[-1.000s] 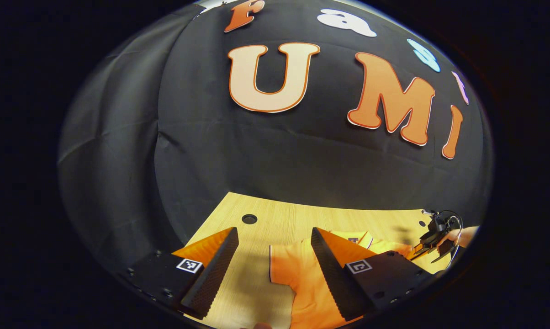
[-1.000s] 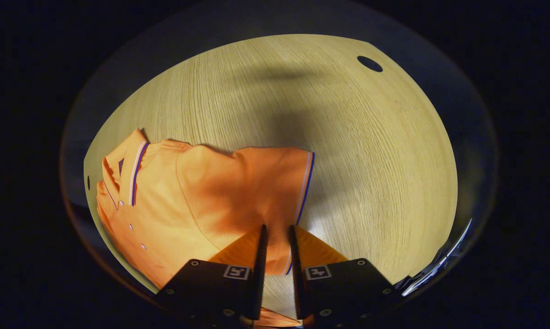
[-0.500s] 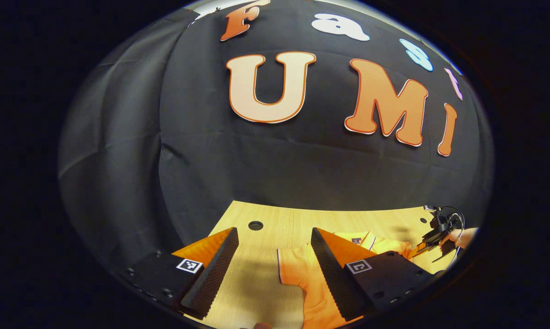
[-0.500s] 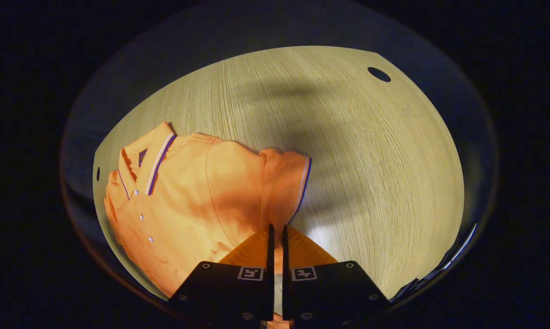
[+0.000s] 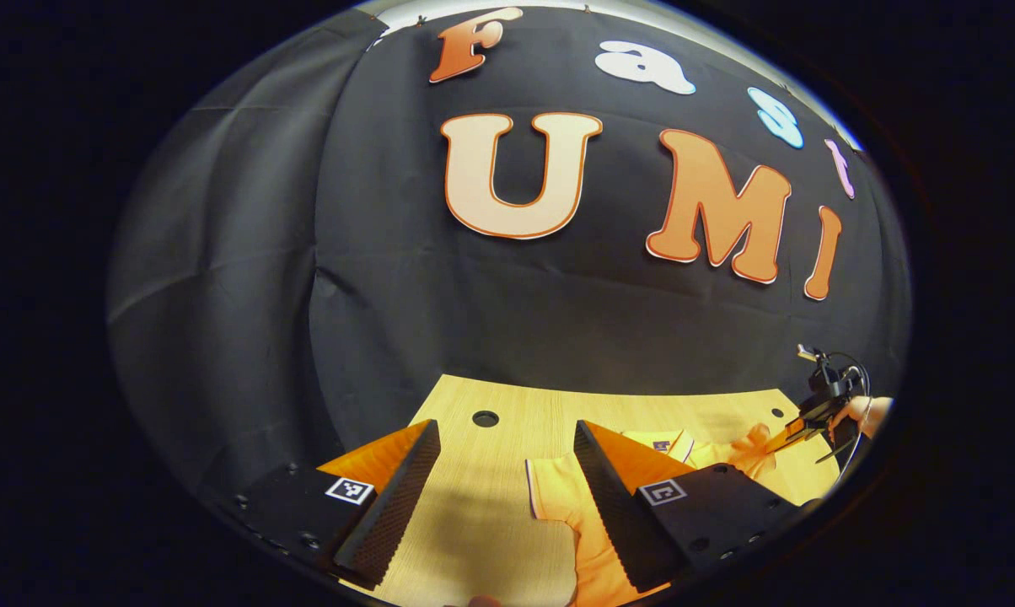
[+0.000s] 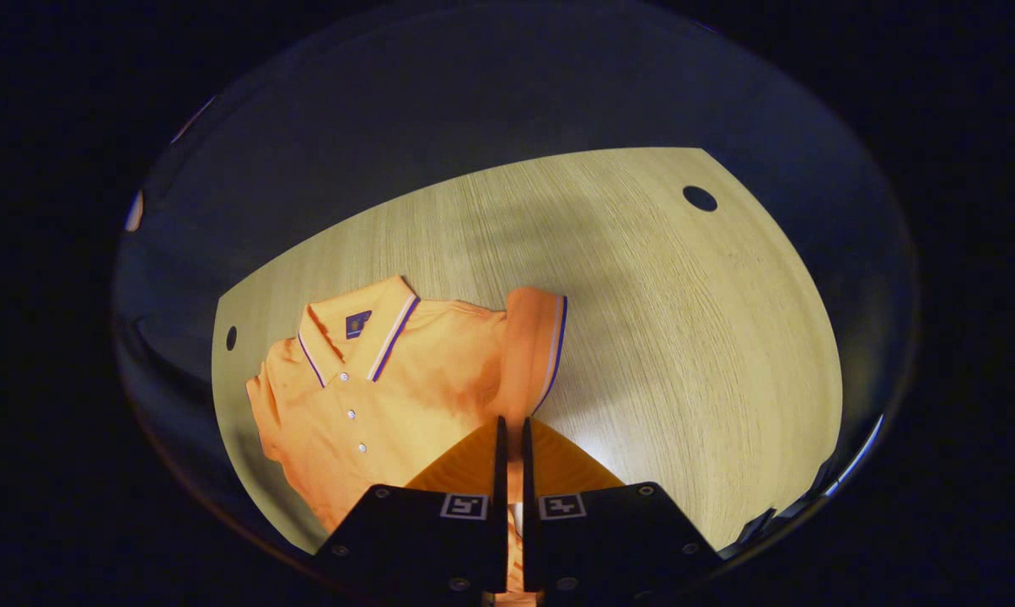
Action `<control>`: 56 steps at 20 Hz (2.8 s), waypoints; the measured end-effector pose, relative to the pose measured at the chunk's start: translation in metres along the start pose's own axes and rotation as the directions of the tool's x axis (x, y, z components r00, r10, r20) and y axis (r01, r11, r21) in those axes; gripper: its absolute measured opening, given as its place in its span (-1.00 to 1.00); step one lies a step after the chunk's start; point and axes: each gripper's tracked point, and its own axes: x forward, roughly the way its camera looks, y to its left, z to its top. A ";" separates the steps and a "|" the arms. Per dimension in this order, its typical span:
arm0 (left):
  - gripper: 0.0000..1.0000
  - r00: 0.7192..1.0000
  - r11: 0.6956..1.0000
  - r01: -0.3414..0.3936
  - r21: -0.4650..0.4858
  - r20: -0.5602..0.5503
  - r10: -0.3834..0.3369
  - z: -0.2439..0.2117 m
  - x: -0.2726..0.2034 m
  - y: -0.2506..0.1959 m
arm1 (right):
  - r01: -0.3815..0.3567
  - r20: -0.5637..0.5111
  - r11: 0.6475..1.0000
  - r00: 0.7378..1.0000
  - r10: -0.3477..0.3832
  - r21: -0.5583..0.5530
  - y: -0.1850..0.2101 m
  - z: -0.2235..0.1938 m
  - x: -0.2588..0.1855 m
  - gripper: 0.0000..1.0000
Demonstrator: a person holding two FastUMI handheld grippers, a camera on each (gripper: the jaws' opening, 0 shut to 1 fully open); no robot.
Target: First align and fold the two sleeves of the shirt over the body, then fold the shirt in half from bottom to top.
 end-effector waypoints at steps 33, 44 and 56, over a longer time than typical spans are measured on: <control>0.96 0.997 0.997 -0.067 -0.025 -0.032 0.066 -0.014 -0.023 0.109 | -0.270 0.037 0.946 0.959 0.281 -0.180 0.225 -0.031 -0.043 0.98; 0.96 0.985 0.998 0.068 0.000 -0.156 -0.067 -0.037 0.035 0.019 | -0.135 0.313 0.977 0.932 0.182 -0.166 0.135 0.018 -0.091 0.97; 0.96 0.857 0.988 0.156 0.007 -0.498 -0.132 -0.142 0.147 -0.057 | -0.109 0.426 0.973 0.885 0.188 -0.201 0.052 0.015 -0.134 0.98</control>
